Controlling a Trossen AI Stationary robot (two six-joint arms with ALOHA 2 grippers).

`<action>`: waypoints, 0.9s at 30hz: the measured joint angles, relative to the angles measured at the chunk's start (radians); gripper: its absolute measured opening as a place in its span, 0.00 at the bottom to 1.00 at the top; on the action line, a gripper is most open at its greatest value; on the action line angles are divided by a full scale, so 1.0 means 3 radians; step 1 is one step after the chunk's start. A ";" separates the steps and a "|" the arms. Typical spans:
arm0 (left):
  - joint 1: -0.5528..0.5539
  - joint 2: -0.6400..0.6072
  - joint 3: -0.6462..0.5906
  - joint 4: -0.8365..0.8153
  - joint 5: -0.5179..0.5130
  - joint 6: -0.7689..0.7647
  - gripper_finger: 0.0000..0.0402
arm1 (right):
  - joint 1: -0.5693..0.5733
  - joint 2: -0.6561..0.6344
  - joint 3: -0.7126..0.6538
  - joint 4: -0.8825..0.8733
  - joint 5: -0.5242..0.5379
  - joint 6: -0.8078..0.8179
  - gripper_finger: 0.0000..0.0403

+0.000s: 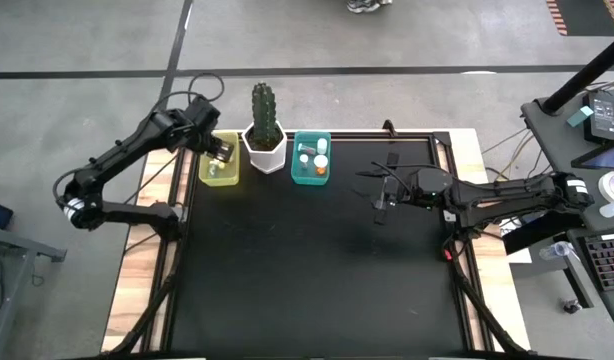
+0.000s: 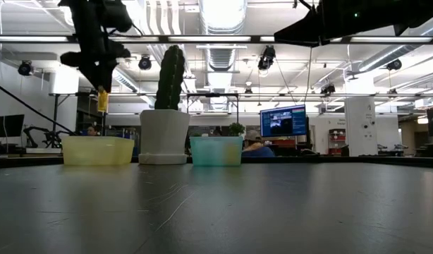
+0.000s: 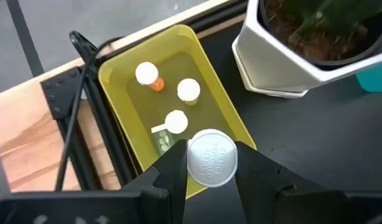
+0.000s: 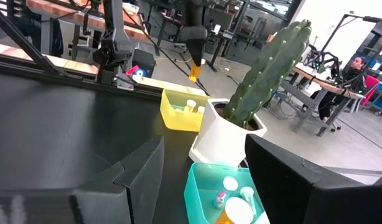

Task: Pick and place medicine bottles into bin by pill shape (circle, oval)
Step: Put the small orange tablet bottle into the yellow bin

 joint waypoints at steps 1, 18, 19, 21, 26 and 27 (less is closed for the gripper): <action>-0.0001 -0.0009 -0.0061 0.0043 0.0011 -0.0004 0.23 | 0.0000 0.0000 0.0000 0.0000 0.0000 0.0007 0.54; 0.0040 -0.0052 -0.0848 0.0833 0.0150 -0.0026 0.23 | 0.0000 0.0000 0.0000 0.0001 0.0000 0.0039 0.54; 0.0048 -0.0047 -0.0873 0.0872 0.0150 -0.0026 0.23 | 0.0000 0.0000 0.0000 0.0001 0.0000 0.0038 0.54; 0.0060 -0.0041 -0.0908 0.0920 0.0157 -0.0026 0.23 | 0.0000 0.0000 0.0000 0.0001 0.0000 0.0037 0.54; 0.0088 -0.0046 -0.0946 0.0946 0.0186 -0.0001 0.23 | 0.0000 0.0000 0.0000 0.0001 0.0000 0.0030 0.54; 0.0095 -0.0046 -0.0949 0.0945 0.0190 0.0000 0.23 | 0.0000 0.0000 0.0000 0.0001 0.0000 0.0029 0.54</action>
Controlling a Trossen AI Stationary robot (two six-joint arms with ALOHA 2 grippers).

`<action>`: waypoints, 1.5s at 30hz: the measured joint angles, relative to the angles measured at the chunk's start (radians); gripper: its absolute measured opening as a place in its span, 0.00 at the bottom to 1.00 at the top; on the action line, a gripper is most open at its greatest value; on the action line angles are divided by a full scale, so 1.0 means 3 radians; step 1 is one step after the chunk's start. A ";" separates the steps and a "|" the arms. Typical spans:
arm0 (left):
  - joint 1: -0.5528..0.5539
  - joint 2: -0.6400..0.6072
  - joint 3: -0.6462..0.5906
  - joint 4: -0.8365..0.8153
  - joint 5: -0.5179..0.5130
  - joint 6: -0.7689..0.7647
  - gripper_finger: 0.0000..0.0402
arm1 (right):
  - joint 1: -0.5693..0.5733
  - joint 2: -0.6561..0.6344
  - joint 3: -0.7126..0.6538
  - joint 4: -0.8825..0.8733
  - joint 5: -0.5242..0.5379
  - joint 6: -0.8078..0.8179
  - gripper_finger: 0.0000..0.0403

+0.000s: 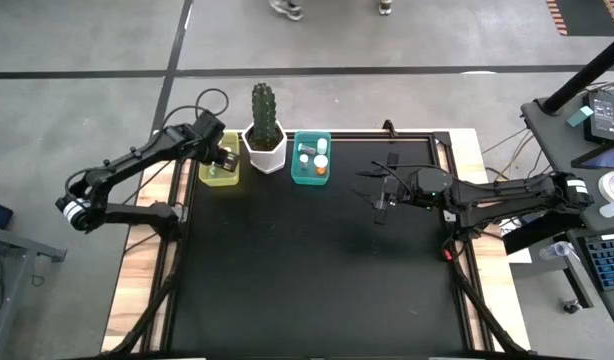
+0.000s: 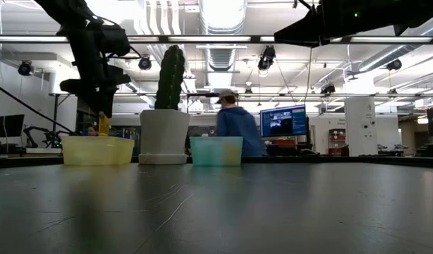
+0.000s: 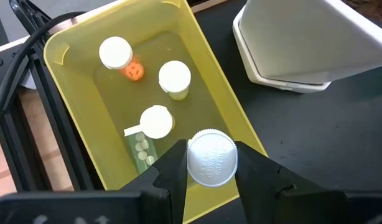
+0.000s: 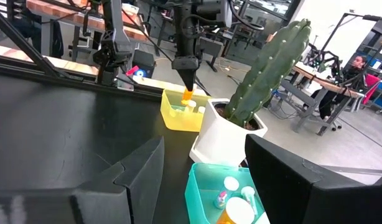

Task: Pick and place medicine bottles into bin by pill shape (circle, oval)
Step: Put the small orange tablet bottle into the yellow bin, then return to Home Position

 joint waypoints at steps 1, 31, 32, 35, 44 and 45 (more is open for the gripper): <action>0.0008 0.0000 0.0000 0.0001 0.0004 0.0001 0.23 | 0.0000 0.0000 0.0000 0.0000 0.0000 0.0000 0.54; 0.0028 0.0113 -0.0256 0.0349 0.0045 -0.0071 0.23 | 0.0000 0.0000 0.0000 -0.0001 0.0000 0.0000 0.54; 0.0028 0.0129 -0.0278 0.0403 0.0045 -0.0081 0.23 | 0.0000 0.0000 0.0000 -0.0002 0.0001 0.0000 0.54; 0.0028 0.0193 -0.0304 0.0457 0.0045 -0.0084 0.23 | 0.0000 0.0000 0.0000 -0.0004 0.0000 0.0000 0.54; 0.0028 0.0315 -0.0292 0.0464 0.0044 -0.0084 0.34 | 0.0000 0.0000 0.0000 -0.0013 0.0001 -0.0018 0.54; 0.0028 0.0314 -0.0292 0.0466 0.0044 -0.0082 0.36 | 0.0000 0.0000 0.0000 -0.0019 0.0001 -0.0018 0.54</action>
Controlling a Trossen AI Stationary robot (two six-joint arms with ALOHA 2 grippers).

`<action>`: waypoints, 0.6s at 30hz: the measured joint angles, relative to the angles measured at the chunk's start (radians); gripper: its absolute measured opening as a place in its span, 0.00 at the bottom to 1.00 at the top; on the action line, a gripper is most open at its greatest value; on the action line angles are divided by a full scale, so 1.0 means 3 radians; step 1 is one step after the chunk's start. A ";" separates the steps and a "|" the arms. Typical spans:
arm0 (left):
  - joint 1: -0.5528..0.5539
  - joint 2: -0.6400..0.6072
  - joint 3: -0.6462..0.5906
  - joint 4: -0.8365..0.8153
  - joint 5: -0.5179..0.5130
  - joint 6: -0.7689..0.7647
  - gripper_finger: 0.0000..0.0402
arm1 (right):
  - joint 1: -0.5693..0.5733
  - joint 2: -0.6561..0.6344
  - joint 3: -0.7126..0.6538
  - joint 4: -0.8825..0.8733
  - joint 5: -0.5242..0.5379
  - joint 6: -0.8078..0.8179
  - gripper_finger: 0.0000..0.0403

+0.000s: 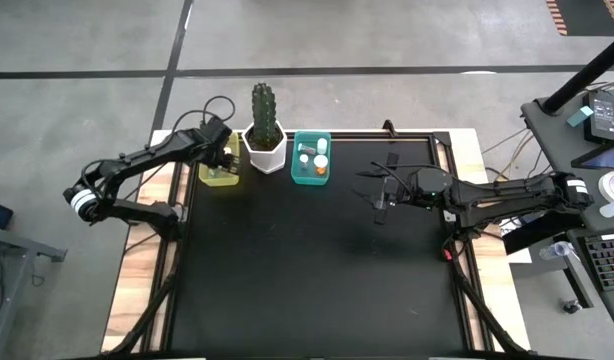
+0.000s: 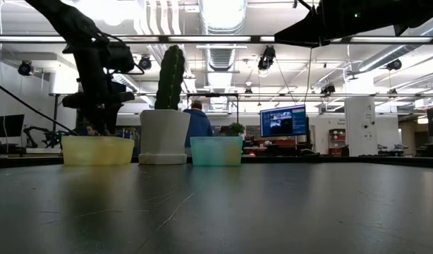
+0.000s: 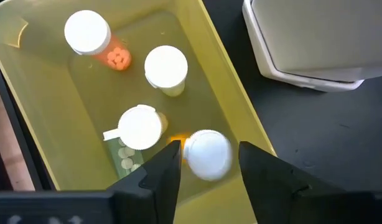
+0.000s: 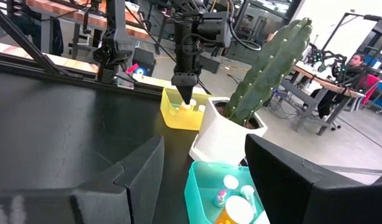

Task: Pick and place medicine bottles into bin by pill shape (circle, oval)
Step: Return to Home Position

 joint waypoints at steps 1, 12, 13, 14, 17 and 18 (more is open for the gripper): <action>0.0000 -0.0003 0.0000 0.0000 0.0000 0.0000 0.37 | 0.0000 0.0000 0.0000 -0.0004 0.0000 0.0000 0.54; -0.0114 -0.0441 0.0253 -0.0055 0.0402 -0.0002 0.40 | 0.0000 0.0000 0.0000 -0.0028 0.0006 -0.0006 0.54; -0.0181 -0.0528 0.0271 -0.0060 0.0439 -0.0004 0.40 | 0.0000 0.0000 0.0000 -0.0028 0.0006 -0.0006 0.54; -0.0268 -0.0614 0.0280 -0.0062 0.0448 -0.0019 0.40 | 0.0000 0.0000 0.0000 -0.0028 0.0006 -0.0006 0.54; -0.0652 -0.0898 0.0253 0.0015 0.0452 -0.0163 0.40 | 0.0000 0.0000 0.0000 -0.0028 0.0006 -0.0004 0.54; -0.0815 -0.0991 0.0231 0.0046 0.0458 -0.0199 0.40 | 0.0000 0.0000 0.0000 -0.0028 0.0006 -0.0004 0.54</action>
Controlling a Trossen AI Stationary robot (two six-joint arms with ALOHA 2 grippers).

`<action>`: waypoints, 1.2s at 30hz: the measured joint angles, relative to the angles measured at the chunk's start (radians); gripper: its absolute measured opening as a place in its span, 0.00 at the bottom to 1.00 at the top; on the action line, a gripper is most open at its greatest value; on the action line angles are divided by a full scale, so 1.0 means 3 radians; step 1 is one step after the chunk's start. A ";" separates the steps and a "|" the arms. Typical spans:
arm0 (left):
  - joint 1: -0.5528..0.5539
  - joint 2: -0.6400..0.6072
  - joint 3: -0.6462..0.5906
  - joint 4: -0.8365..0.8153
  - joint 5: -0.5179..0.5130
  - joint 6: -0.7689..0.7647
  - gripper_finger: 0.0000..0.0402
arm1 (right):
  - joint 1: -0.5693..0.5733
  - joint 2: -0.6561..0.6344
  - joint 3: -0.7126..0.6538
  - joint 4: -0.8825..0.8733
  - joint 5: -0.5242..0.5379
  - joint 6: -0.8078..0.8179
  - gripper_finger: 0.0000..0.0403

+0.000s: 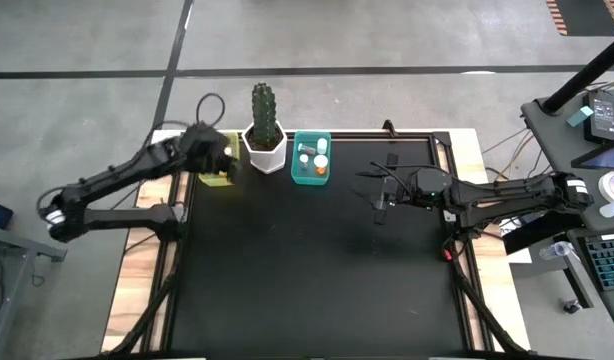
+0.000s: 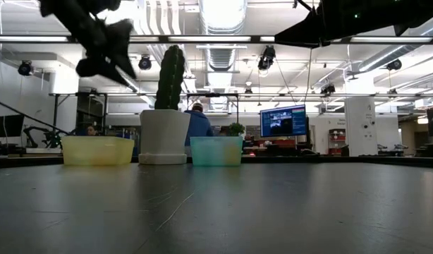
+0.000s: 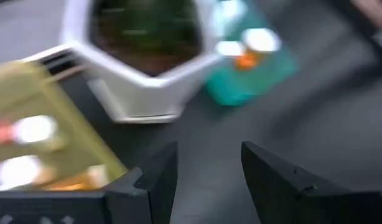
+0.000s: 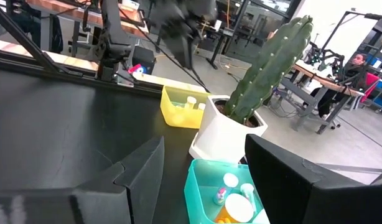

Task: Pick and place medicine bottles into bin by pill shape (circle, oval)
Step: Return to Home Position

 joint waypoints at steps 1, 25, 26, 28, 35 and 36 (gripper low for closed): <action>-0.0188 -0.0082 -0.0038 0.0068 0.0000 -0.0057 0.40 | 0.0000 0.0000 0.0000 -0.0001 0.0000 0.0000 0.54; -0.3601 -0.0071 -0.1323 0.3225 -0.0594 0.1413 0.40 | 0.0000 -0.0001 -0.0342 0.0181 -0.0010 0.0173 0.54; -0.3600 -0.0070 -0.1326 0.3170 -0.0607 0.1419 0.40 | 0.0000 -0.0001 -0.0356 0.0179 -0.0010 0.0273 0.54; -0.3599 -0.0086 -0.1327 0.3029 -0.0678 0.1420 0.40 | 0.0000 -0.0001 -0.0392 0.0152 -0.0010 0.0510 0.54; -0.3595 -0.0321 -0.1327 0.2545 -0.0921 0.1417 0.40 | 0.0041 -0.0001 -0.0667 0.0121 -0.0017 0.1241 0.54; -0.3595 -0.0374 -0.1327 0.2472 -0.0926 0.1417 0.40 | 0.0046 -0.0001 -0.0707 0.0120 -0.0014 0.1313 0.54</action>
